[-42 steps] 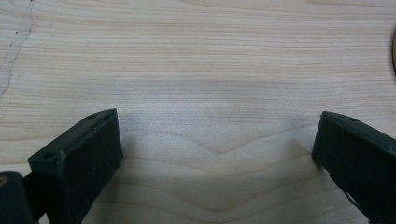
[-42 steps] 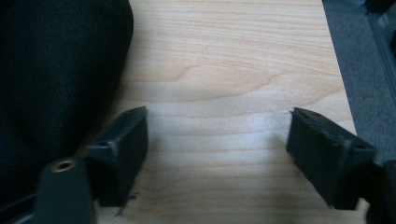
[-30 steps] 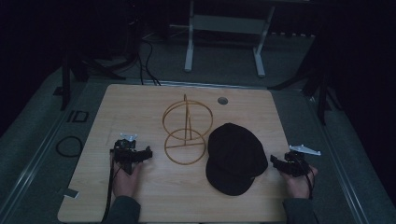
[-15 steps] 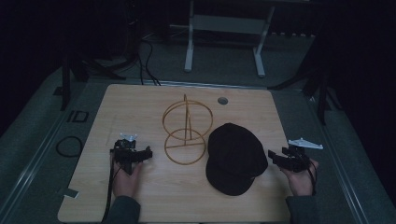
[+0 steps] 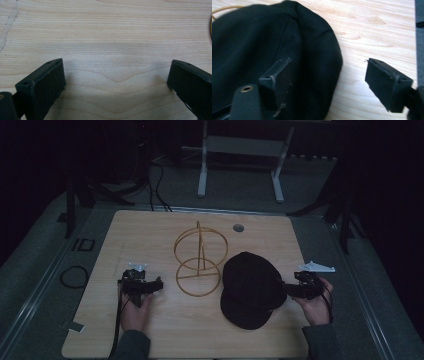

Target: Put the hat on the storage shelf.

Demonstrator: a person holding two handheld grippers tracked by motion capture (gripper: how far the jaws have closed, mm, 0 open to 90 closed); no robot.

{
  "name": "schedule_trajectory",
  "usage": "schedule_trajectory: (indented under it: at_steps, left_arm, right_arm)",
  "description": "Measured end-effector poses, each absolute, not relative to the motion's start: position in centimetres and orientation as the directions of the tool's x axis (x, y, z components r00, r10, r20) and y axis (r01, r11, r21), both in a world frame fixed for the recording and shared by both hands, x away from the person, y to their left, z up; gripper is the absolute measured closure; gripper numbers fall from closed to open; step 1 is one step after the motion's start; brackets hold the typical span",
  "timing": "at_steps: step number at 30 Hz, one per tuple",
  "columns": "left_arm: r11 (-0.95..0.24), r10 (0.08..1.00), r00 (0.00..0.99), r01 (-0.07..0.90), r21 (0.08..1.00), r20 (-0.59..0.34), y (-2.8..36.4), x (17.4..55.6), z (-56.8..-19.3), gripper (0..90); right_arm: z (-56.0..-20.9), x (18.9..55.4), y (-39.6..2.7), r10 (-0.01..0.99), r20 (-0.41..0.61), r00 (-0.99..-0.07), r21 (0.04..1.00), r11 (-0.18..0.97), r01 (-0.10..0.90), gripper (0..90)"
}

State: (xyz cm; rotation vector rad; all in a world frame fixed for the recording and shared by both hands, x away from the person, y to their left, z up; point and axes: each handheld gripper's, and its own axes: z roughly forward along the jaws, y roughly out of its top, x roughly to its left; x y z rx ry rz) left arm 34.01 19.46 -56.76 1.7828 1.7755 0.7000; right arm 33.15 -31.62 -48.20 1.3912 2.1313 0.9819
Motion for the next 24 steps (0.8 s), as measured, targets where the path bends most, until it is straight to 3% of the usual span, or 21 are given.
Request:
schedule_trajectory:
  at_steps: [7,24]
  left_arm:
    - [0.000,1.000,0.004,0.727,0.686,-0.004,19.4,34.0,-56.8,1.2]
    - [0.000,1.000,0.004,0.728,0.686,-0.004,19.4,34.0,-56.8,1.2]
  right_arm:
    - [-47.5,33.6,-29.9,0.885,0.027,-0.465,0.745,0.293,0.600,13.0]
    - [-47.0,35.5,-26.9,0.820,0.058,-0.569,0.738,0.349,0.577,11.0]
